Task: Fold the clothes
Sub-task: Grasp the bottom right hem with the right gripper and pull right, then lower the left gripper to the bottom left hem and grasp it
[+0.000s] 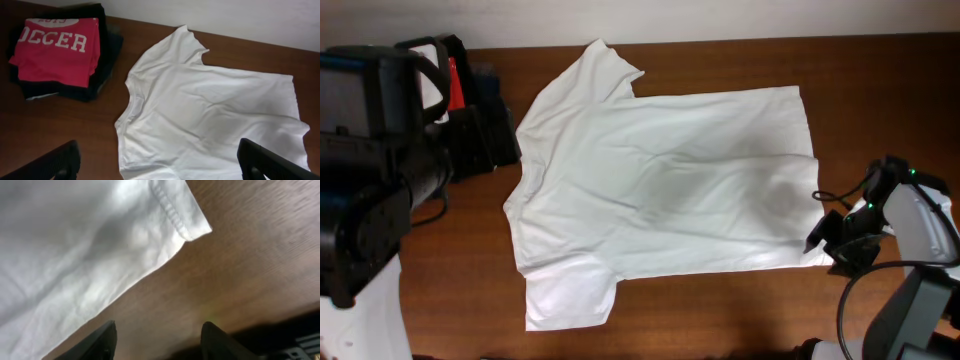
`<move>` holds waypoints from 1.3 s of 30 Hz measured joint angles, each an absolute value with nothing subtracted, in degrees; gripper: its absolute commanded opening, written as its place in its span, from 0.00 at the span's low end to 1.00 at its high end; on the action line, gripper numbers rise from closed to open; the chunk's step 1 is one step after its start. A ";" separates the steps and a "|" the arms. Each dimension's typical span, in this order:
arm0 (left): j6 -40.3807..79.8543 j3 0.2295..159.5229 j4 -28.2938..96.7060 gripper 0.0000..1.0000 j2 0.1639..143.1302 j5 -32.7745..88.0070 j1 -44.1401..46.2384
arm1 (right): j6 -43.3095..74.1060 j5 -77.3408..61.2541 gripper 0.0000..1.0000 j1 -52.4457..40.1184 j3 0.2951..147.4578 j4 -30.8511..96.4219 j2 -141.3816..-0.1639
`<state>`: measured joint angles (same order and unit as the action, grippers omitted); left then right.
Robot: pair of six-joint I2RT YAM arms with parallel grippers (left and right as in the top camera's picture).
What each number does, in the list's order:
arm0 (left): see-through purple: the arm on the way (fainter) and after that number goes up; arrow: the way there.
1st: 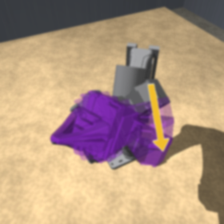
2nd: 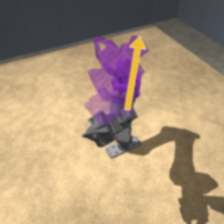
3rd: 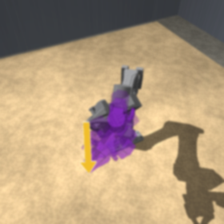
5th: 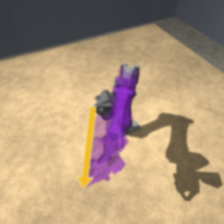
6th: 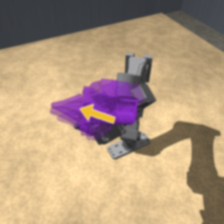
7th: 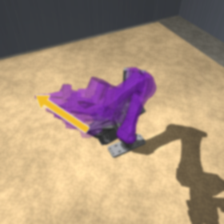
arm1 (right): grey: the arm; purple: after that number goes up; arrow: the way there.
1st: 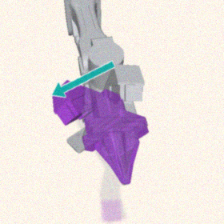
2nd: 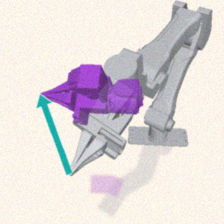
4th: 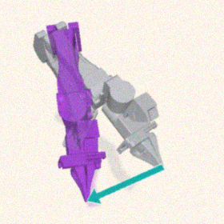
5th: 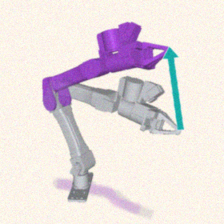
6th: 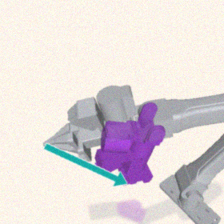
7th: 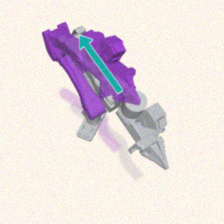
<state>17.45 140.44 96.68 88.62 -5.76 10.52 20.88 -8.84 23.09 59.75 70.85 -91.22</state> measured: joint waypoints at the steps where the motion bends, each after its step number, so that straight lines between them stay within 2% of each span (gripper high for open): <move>1: 17.45 140.44 96.73 0.99 88.62 -5.76 10.55 | 20.86 -8.84 0.59 23.09 61.39 71.53 -91.22; 6: 17.45 140.44 96.68 0.99 88.62 -5.76 10.55 | 22.06 -8.82 0.59 23.09 62.15 71.07 -91.22; 9: 17.45 140.44 96.66 0.99 88.62 -5.76 10.55 | 22.55 -7.92 0.59 23.09 61.69 66.70 -91.22; 15: 17.45 140.44 96.68 1.00 88.62 -5.76 10.55 | 24.12 0.05 0.57 23.09 59.33 62.96 -91.22; 19: 17.45 140.44 96.68 0.99 88.62 -5.76 10.55 | 25.28 0.86 0.47 23.09 53.80 56.58 -91.11; 21: 17.45 140.44 96.68 0.99 88.62 -5.76 10.55 | 25.54 1.10 0.48 23.09 50.09 51.37 -91.31; 25: 17.45 140.44 96.68 0.99 88.62 -5.78 10.55 | 25.54 1.10 0.49 23.09 49.67 50.65 -91.35; 26: 17.45 140.44 96.66 0.99 88.62 -5.76 10.55 | 25.56 1.10 0.52 23.09 49.67 50.63 -91.35; 31: 17.45 140.44 96.66 0.99 88.62 -5.76 10.55 | 26.68 0.75 0.51 23.11 46.17 44.84 -91.74; 33: 17.45 140.44 96.68 1.00 88.62 -5.78 10.52 | 26.81 0.60 0.38 23.11 46.06 44.53 -91.72; 36: 17.45 140.44 96.71 0.99 88.62 -5.76 10.55 | 26.96 -0.73 0.06 23.09 45.95 44.01 -91.72; 39: 17.45 140.44 96.68 0.99 88.62 -5.76 10.55 | 27.07 -1.54 0.04 23.05 45.95 43.64 -91.70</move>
